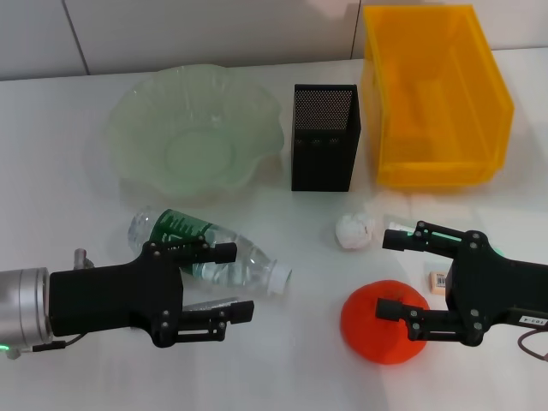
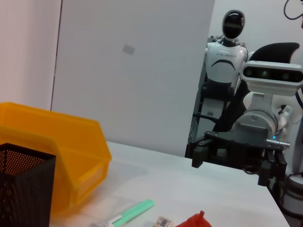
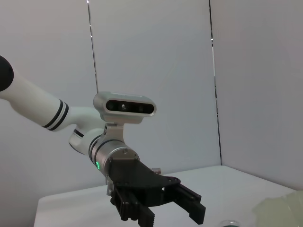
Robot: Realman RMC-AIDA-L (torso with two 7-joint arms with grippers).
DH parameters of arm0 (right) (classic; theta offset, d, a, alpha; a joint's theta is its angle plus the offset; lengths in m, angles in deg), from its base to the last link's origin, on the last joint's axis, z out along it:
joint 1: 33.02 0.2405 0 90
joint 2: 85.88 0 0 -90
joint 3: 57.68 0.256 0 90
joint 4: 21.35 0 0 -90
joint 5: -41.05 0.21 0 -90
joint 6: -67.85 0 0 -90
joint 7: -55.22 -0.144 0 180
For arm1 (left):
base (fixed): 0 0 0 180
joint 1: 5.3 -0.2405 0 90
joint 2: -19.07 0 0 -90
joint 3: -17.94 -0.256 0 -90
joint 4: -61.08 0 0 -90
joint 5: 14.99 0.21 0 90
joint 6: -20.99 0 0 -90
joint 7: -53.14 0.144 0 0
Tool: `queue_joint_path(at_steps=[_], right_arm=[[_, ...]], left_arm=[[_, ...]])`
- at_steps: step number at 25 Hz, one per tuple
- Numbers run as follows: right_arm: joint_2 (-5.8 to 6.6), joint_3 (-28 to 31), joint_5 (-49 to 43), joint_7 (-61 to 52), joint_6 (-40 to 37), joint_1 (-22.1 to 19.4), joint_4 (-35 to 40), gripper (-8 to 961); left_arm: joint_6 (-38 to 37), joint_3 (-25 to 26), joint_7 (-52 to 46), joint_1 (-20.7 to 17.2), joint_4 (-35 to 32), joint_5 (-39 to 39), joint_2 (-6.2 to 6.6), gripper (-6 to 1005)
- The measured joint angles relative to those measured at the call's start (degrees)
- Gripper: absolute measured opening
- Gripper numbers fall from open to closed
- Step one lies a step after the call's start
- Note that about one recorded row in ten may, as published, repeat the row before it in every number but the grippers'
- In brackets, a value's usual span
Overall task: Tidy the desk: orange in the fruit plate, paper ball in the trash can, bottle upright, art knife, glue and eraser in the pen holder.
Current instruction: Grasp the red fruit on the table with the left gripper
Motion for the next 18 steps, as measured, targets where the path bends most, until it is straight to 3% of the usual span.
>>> queue_joint_path(at_steps=[12,15,17,18], right_arm=[[0.2,0.61,0.09,-0.32,-0.87,-0.41,0.3,804],[0.37,6.67,0.16,-0.54,-2.25,-1.4,0.47,804],[0.14,14.03,0.2,-0.53,-2.8,-1.84,0.14,804],[-0.09,22.53,0.24,-0.53,-2.87,-1.71,-1.14,803]], left_arm=[[0.71,0.36,-1.14,-0.11,-0.09,-0.15,0.0,783],[0.81,0.37,-0.84,0.06,0.22,-0.52,-0.2,781],[1.4,0.19,0.4,1.07,1.81,-0.9,-0.52,781],[2.12,-0.07,2.27,2.37,4.45,-1.45,-0.65,780]])
